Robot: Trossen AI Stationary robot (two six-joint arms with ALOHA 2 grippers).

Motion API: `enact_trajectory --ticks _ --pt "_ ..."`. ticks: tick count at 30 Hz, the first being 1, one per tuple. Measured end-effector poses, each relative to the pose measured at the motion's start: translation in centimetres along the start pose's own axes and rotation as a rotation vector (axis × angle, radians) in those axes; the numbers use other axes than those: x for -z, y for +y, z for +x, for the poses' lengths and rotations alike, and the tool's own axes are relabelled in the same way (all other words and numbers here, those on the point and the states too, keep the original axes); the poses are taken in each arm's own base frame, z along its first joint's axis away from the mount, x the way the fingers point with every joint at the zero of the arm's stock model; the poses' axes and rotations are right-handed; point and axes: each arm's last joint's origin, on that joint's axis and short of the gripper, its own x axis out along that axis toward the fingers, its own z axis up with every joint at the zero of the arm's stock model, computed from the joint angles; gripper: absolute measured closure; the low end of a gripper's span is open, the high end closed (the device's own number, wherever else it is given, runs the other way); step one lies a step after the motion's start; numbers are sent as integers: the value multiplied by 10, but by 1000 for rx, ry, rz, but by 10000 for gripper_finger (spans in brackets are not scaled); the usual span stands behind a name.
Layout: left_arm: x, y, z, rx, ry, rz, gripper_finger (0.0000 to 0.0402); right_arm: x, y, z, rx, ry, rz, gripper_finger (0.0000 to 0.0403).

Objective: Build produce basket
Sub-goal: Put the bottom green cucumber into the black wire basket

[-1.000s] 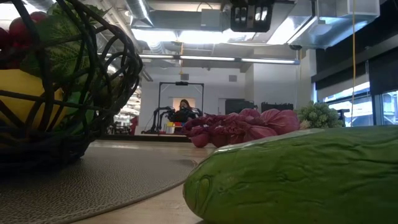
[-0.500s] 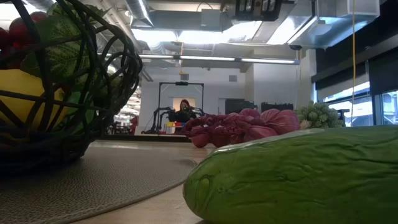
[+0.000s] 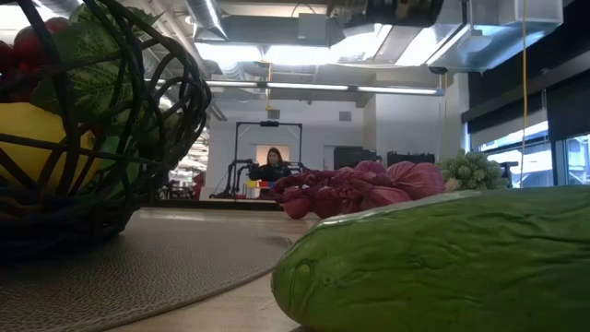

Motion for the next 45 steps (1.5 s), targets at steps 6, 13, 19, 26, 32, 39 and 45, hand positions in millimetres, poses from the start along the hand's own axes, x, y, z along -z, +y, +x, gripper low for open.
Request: enact_trajectory --ticks 6,13,19,26,32,39,45 --pt "0 0 0 0 0 -3 314 1 8 6 -31 -11 -80 237" --pt "0 0 0 0 -1 -6 314 9 20 18 9 -15 -92 238" --pt "-1 -1 0 9 -12 20 314 10 29 50 -3 -8 -98 238" --pt "1 -6 -2 31 -18 76 314 10 24 94 29 45 -51 238" --pt "2 -9 -3 50 -18 98 314 9 18 106 49 65 9 238" --pt "4 -13 -4 65 -17 85 314 8 14 105 89 59 18 238" --pt "3 -15 -5 88 -37 83 314 9 12 107 124 62 1 238"
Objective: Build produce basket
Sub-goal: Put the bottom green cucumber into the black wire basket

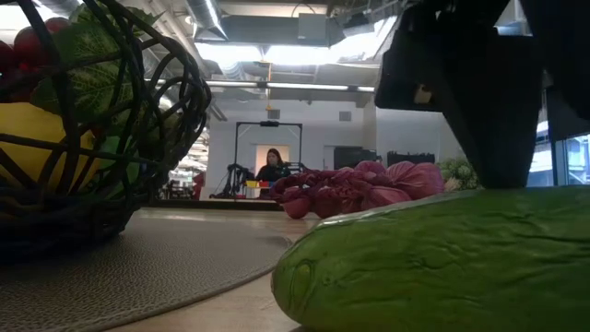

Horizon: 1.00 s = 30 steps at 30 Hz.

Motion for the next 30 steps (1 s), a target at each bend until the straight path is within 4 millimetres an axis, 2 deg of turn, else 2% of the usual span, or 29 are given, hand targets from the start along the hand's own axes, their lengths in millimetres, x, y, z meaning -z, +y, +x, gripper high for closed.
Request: enact_trajectory --ticks 9,16,19,26,30 --pt "0 -1 0 23 6 -1 314 -4 -7 22 -34 63 12 237" --pt "0 -1 0 32 10 -2 314 -6 -10 26 -39 71 12 244" --pt "0 -1 0 32 10 -2 314 -8 -12 25 -56 82 14 267" --pt "0 -1 0 32 10 -2 314 -14 -20 24 -107 99 26 350" --pt "0 -1 0 32 10 -2 314 -19 -26 23 -124 100 40 376"
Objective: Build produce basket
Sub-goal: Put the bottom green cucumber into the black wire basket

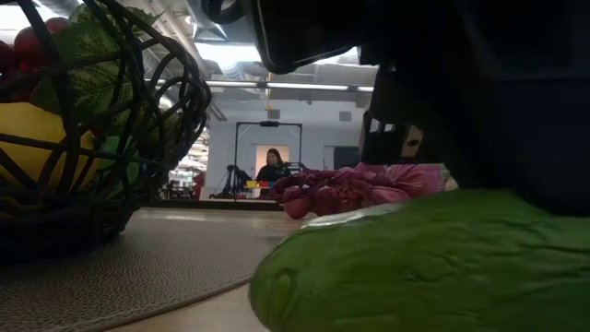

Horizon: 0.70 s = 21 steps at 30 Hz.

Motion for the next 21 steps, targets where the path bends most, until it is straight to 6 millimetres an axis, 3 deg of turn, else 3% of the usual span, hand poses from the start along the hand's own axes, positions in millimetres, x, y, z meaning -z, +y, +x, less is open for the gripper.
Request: enact_trajectory --ticks 13,21 --pt "0 0 0 0 0 -1 314 -20 -2 -26 -24 -75 8 385" --pt "0 -1 0 25 14 0 314 -22 7 -58 2 -50 -9 387"
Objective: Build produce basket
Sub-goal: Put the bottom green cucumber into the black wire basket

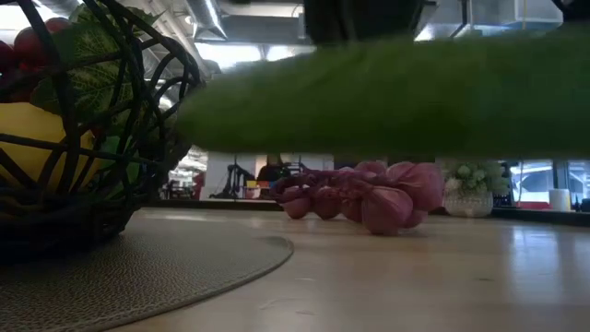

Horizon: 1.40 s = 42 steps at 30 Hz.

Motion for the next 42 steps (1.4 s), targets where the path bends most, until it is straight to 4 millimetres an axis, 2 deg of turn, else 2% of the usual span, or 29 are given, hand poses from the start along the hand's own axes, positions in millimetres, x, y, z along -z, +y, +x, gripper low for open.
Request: enact_trajectory --ticks 11,24,30,36,42 --pt "0 0 0 2 1 0 314 0 11 -67 111 -35 -6 388" --pt "0 0 0 2 5 -1 314 -7 -9 -111 133 -145 7 388" --pt "0 0 0 2 6 -3 314 -9 -14 -131 111 -209 -56 388" --pt "1 0 0 0 9 -44 314 -20 -14 -160 39 -401 -152 388" --pt "1 0 0 17 17 -44 314 -40 -11 -177 -25 -628 -276 393"
